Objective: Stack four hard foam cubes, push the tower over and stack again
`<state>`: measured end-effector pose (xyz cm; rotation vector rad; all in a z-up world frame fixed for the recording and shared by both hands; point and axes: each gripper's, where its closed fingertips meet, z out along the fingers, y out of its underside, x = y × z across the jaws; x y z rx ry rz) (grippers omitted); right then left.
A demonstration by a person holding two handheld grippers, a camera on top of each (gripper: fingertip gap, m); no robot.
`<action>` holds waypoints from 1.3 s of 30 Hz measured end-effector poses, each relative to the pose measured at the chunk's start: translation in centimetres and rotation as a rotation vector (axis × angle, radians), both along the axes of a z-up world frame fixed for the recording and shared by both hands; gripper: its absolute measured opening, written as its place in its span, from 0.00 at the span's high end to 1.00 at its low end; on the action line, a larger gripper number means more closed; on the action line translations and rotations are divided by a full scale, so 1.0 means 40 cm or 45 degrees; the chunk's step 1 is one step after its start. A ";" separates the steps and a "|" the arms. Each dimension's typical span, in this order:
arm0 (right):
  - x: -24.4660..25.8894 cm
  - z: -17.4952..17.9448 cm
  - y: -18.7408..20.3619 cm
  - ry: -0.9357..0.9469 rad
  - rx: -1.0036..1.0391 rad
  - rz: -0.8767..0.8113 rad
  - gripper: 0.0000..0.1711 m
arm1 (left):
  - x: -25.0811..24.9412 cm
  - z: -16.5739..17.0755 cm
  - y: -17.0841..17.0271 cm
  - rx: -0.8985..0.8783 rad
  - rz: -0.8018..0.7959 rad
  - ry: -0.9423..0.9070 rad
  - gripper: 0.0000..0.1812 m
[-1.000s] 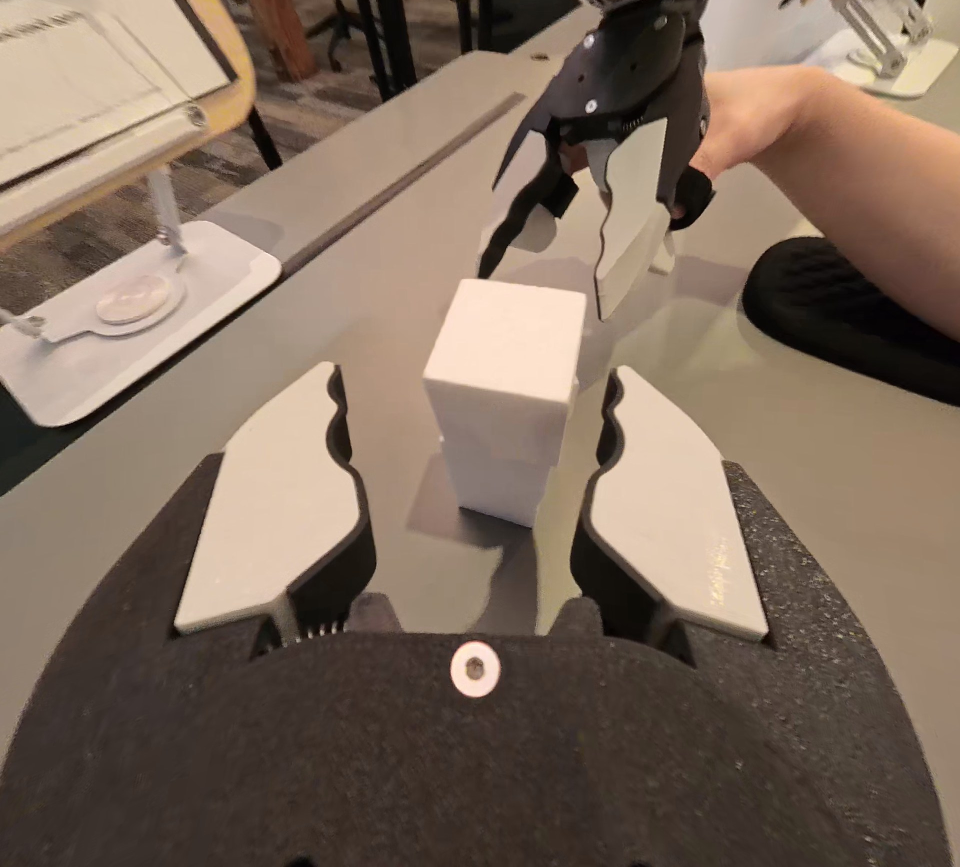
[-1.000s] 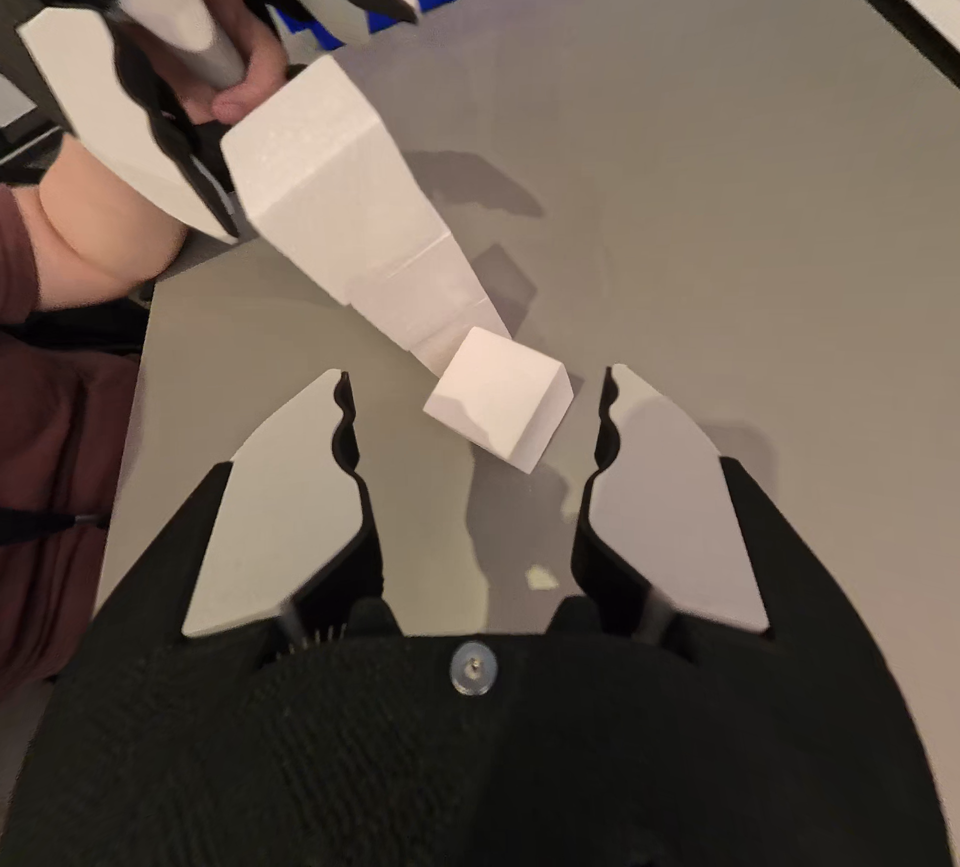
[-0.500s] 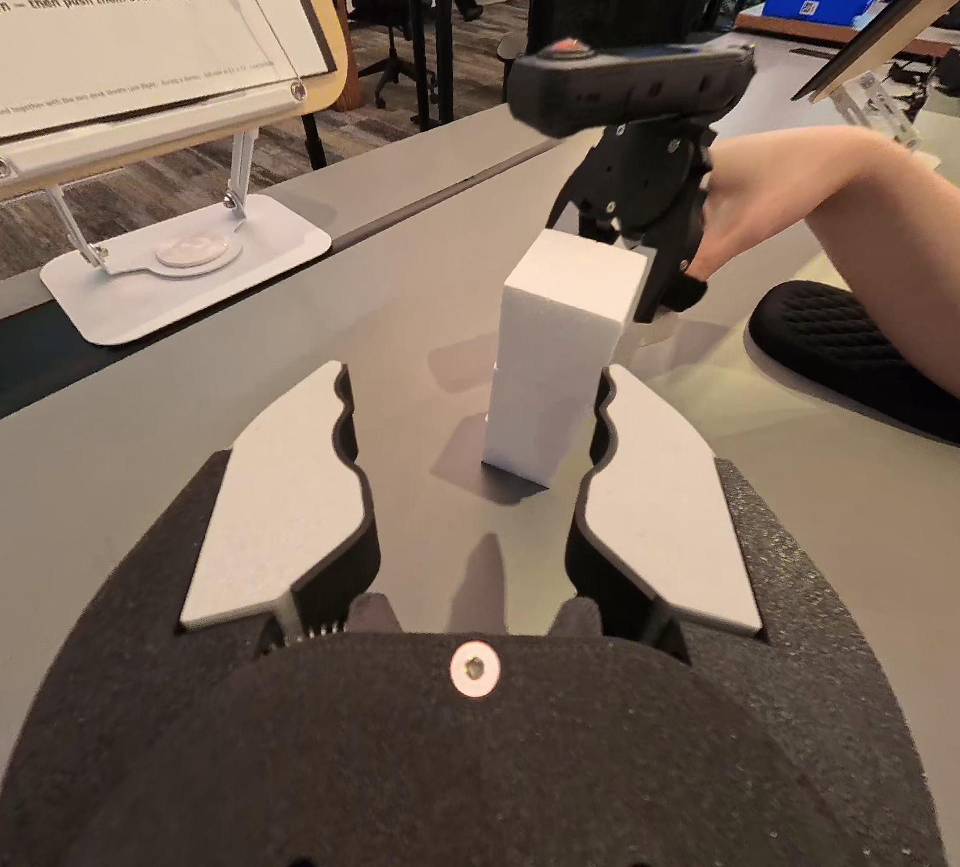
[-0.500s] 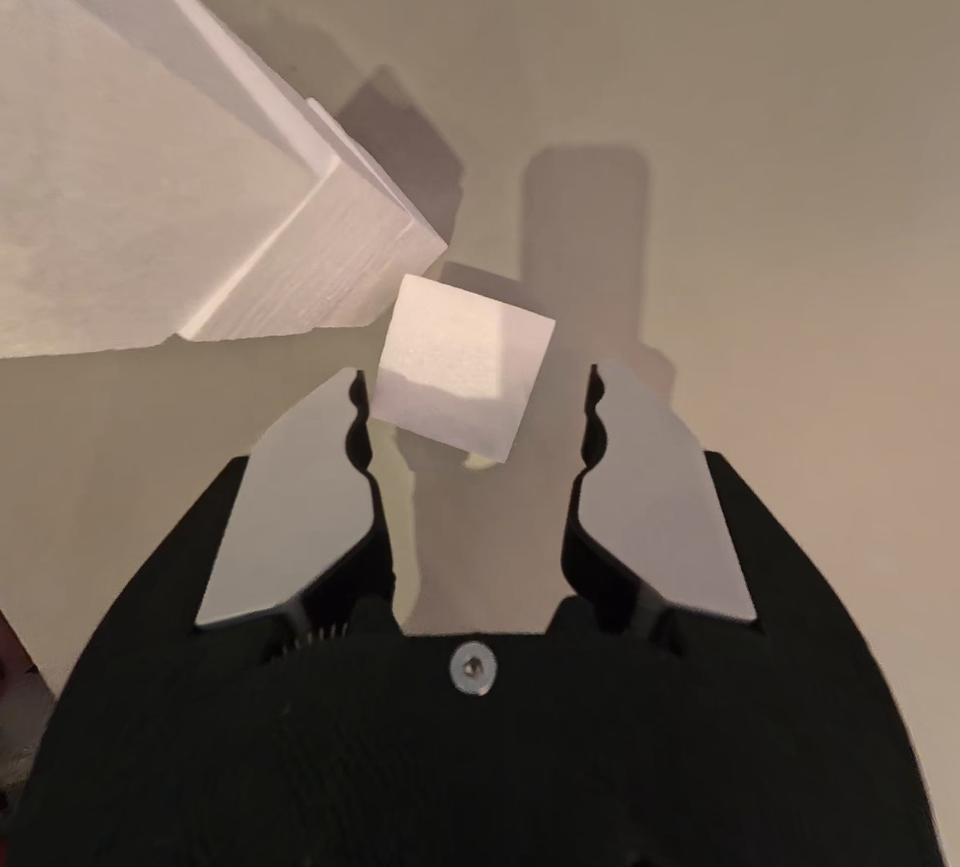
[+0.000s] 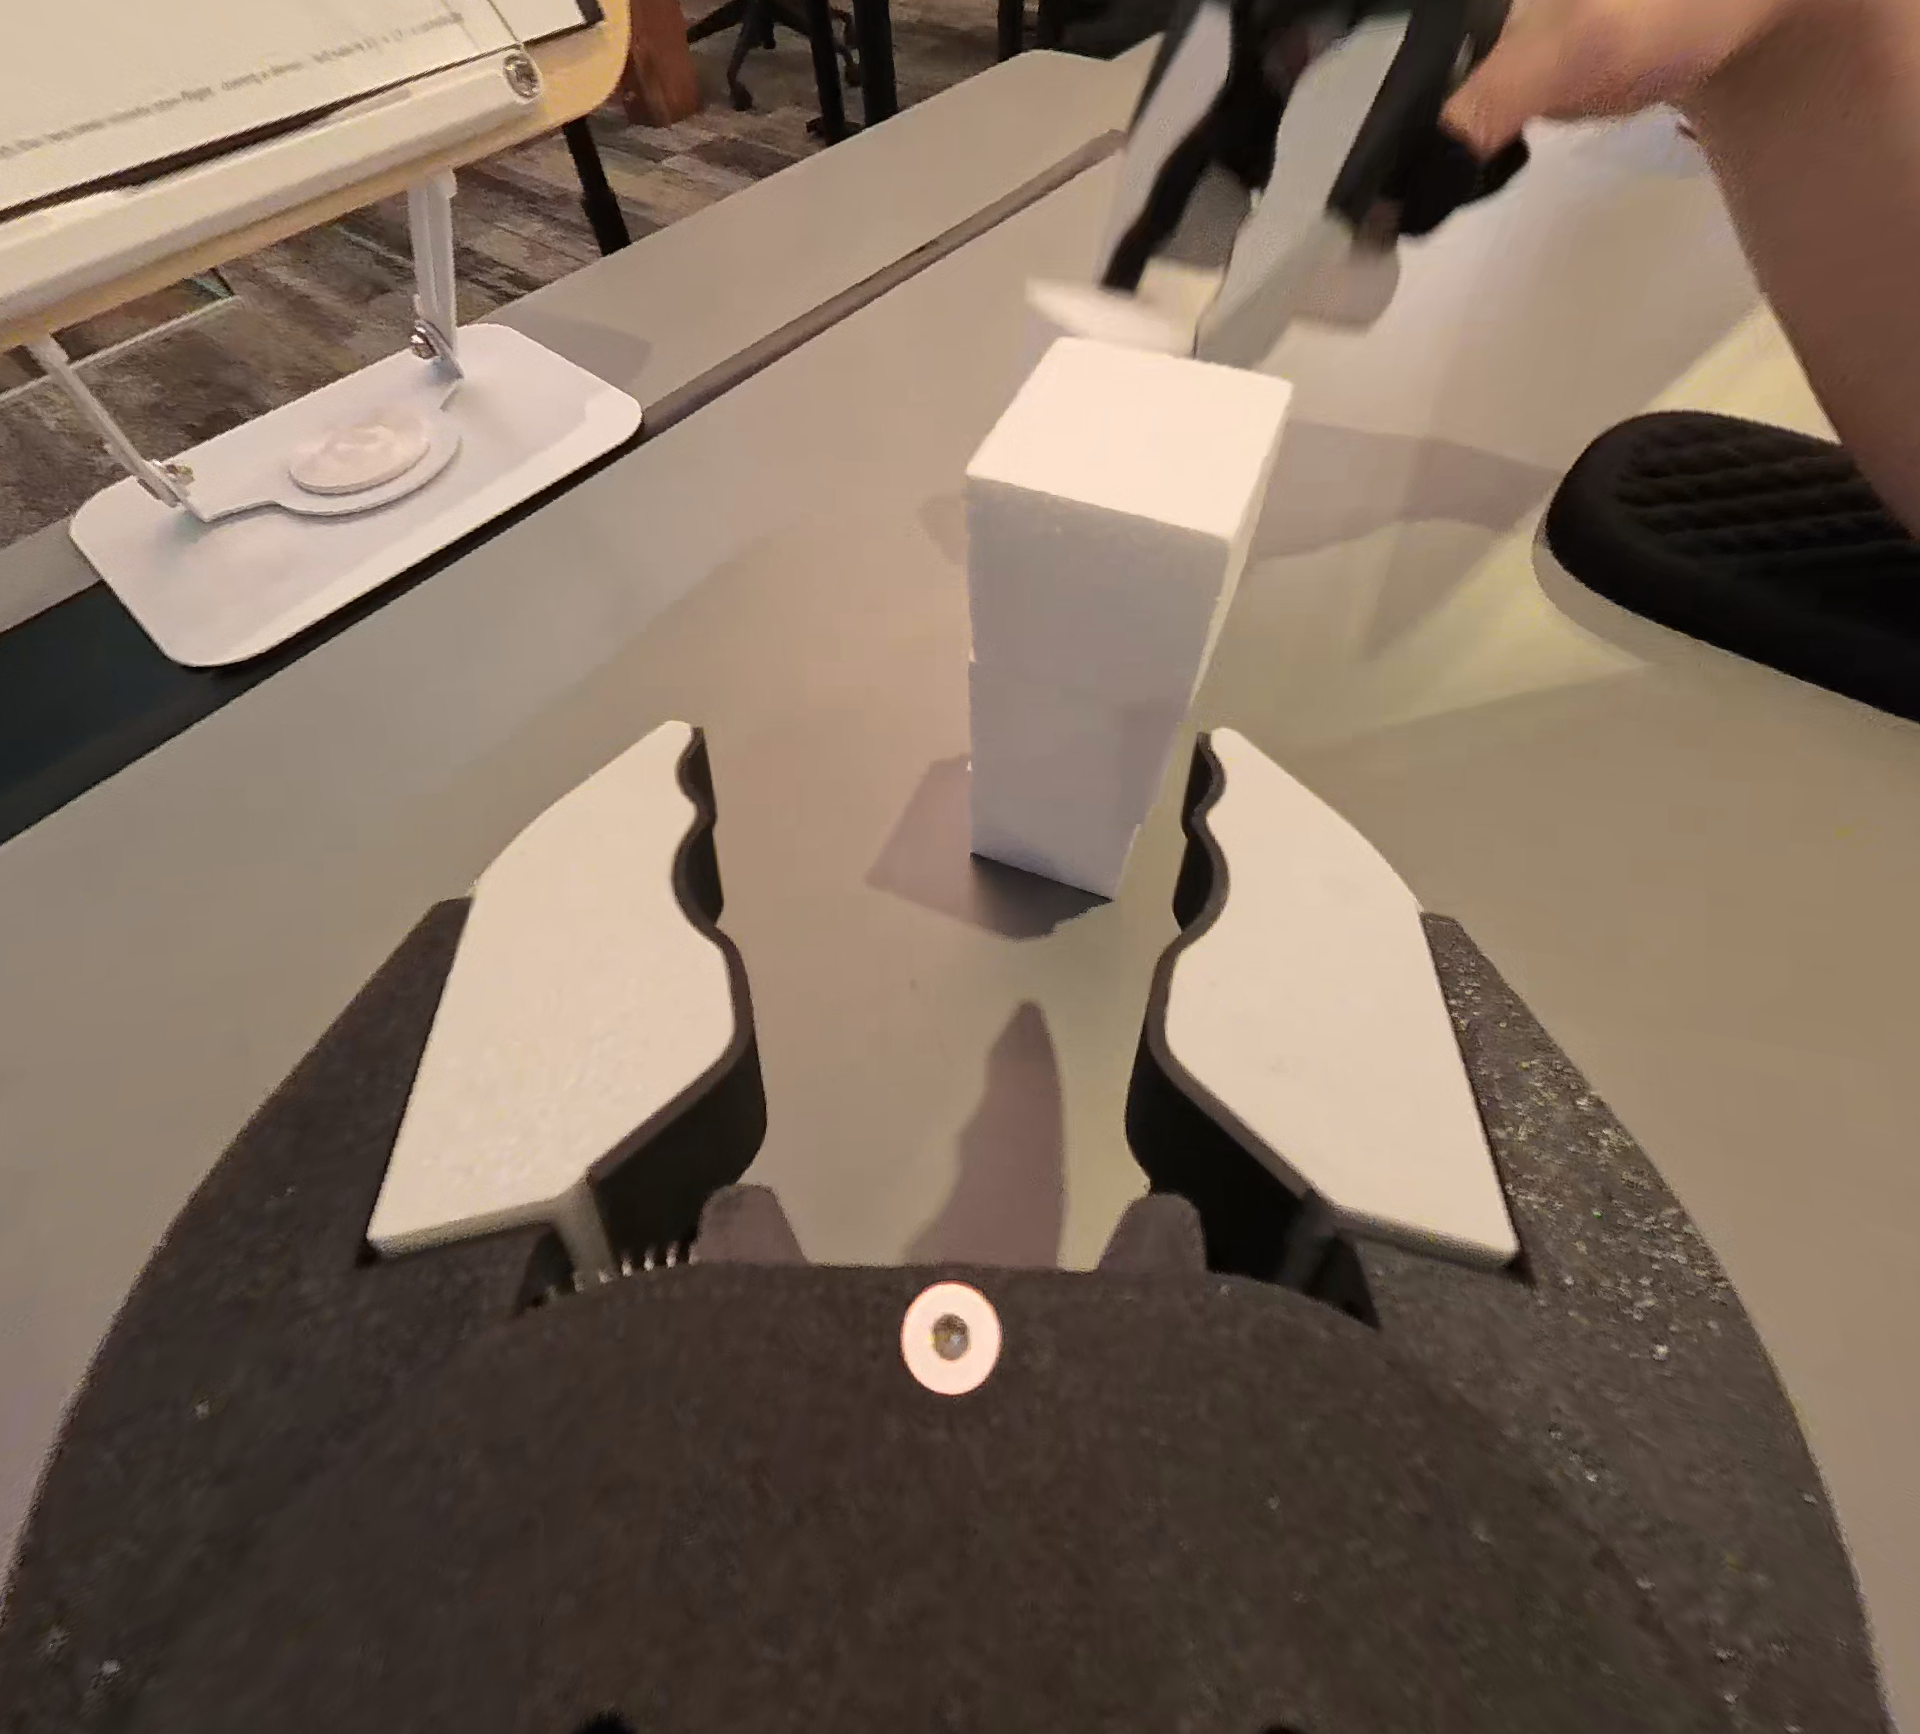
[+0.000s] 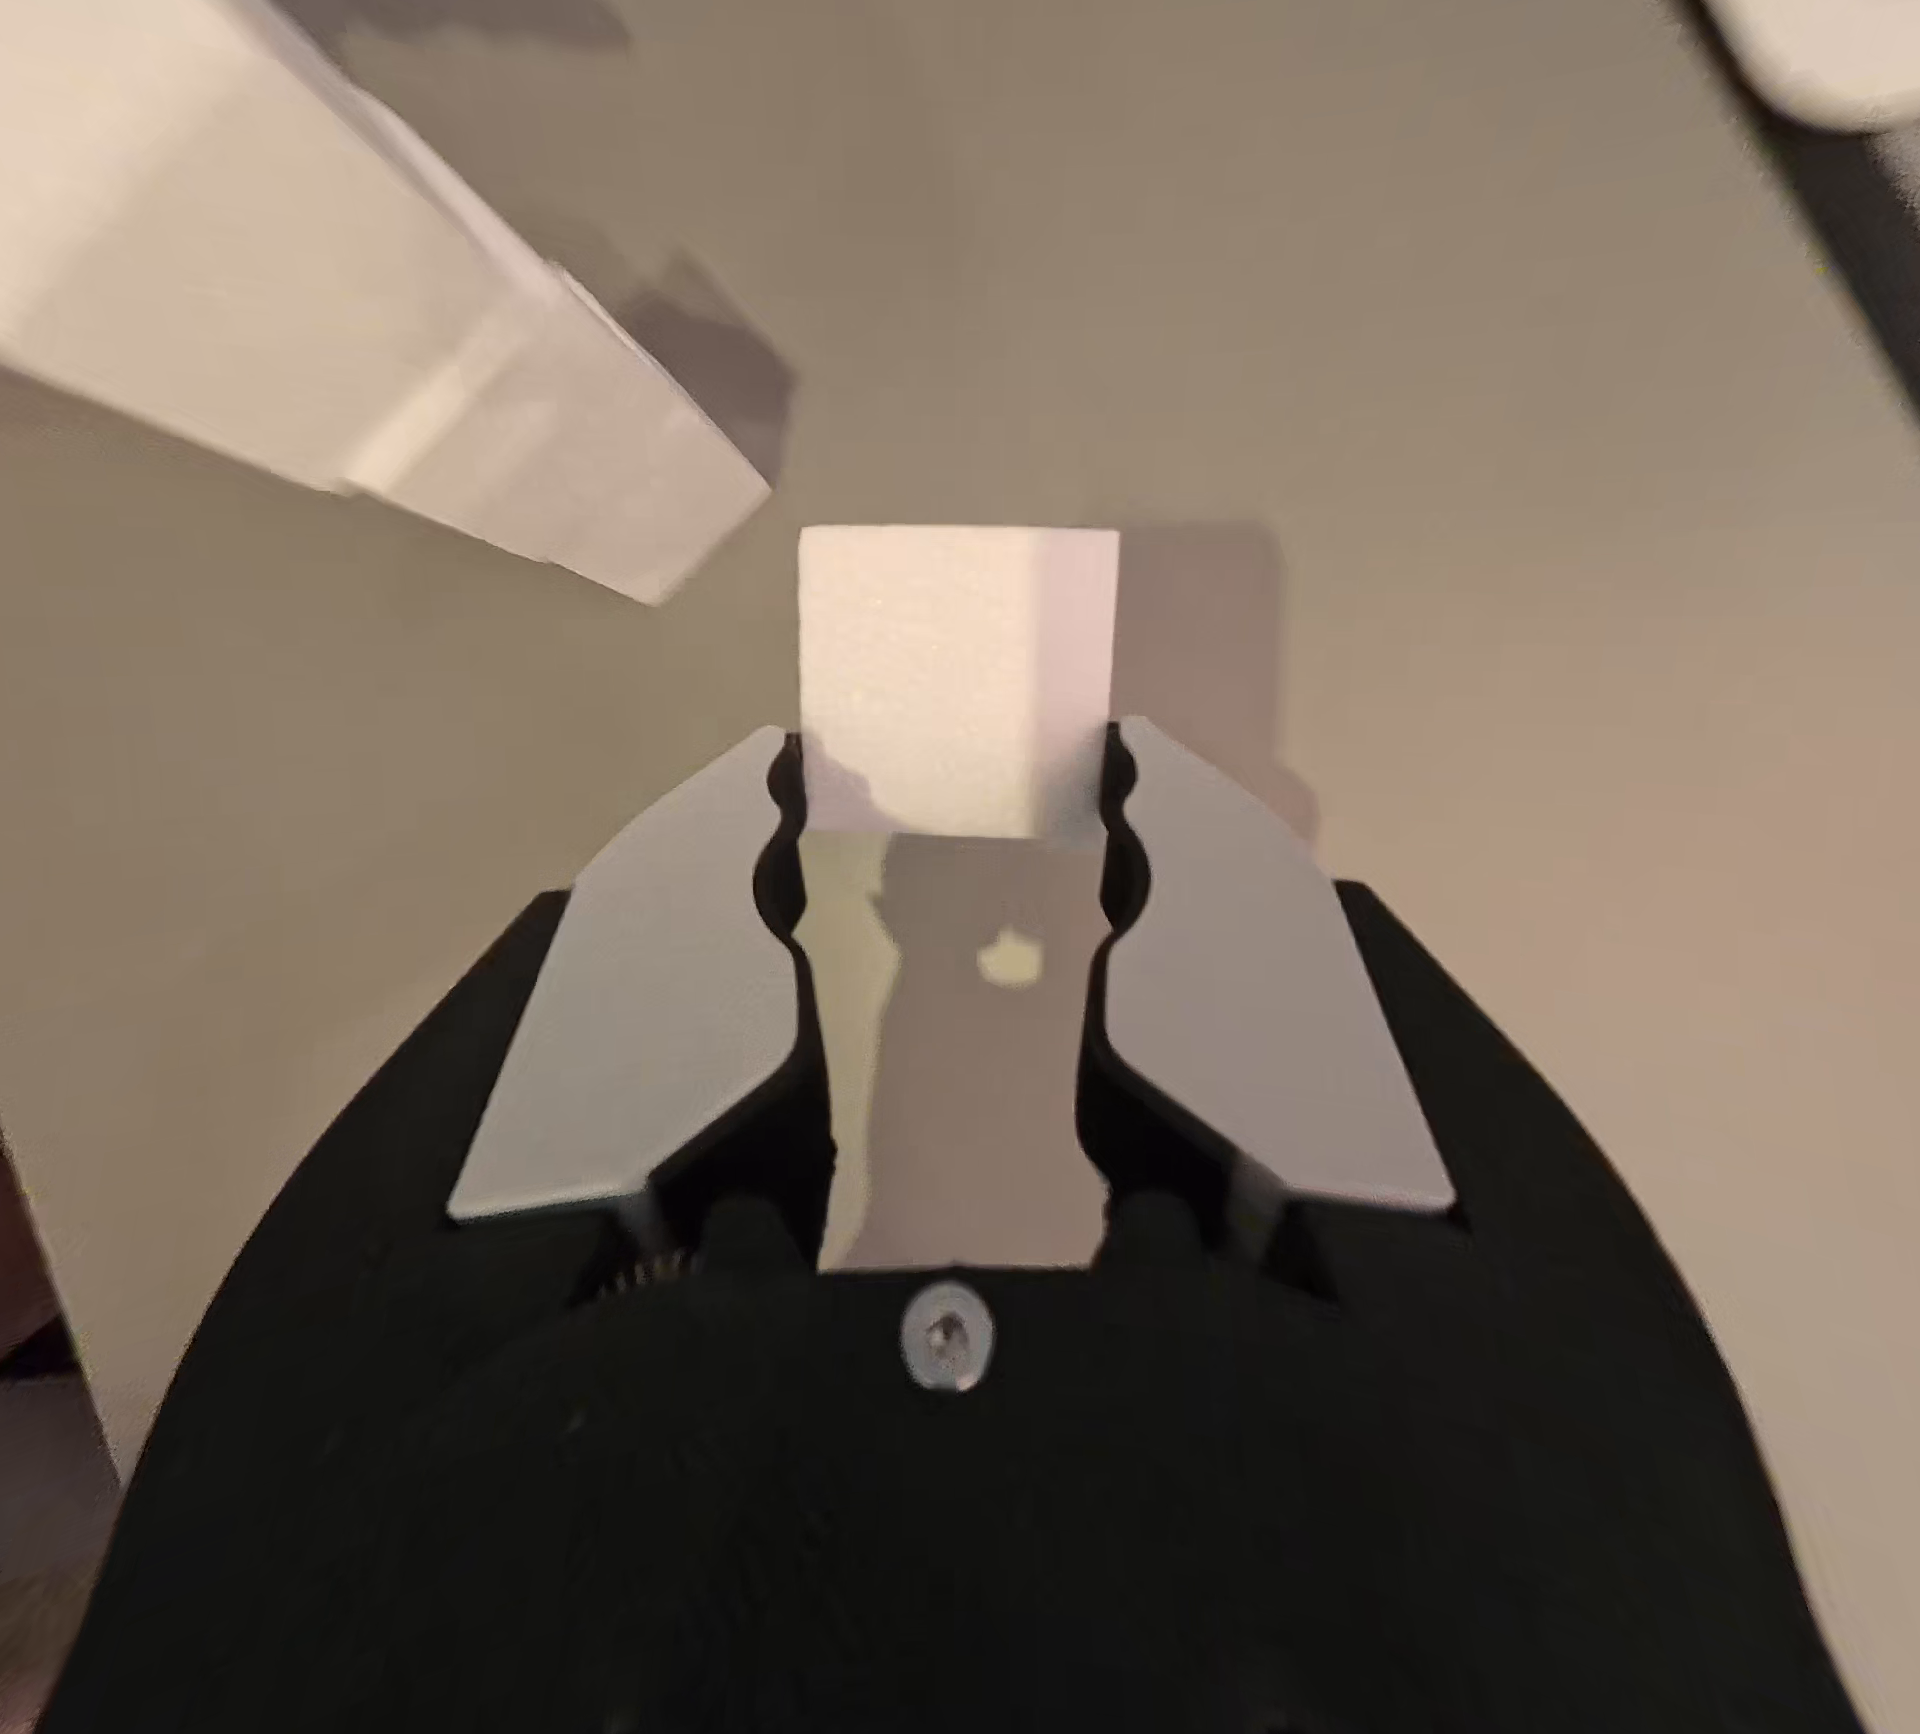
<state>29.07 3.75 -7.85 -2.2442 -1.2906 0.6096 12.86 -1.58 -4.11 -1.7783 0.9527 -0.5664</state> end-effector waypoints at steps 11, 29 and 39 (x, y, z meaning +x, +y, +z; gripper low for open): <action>-0.183 0.303 -0.169 0.076 0.327 0.718 0.67 | -0.001 -0.008 -0.004 -0.064 -0.063 -0.014 0.53; -0.250 0.232 -0.140 -0.246 0.093 0.861 0.67 | -0.008 -0.017 -0.018 -0.085 -0.079 -0.015 0.53; -0.253 0.230 -0.138 -0.250 0.055 0.834 0.67 | 0.006 -0.034 -0.024 -0.094 -0.101 0.043 0.53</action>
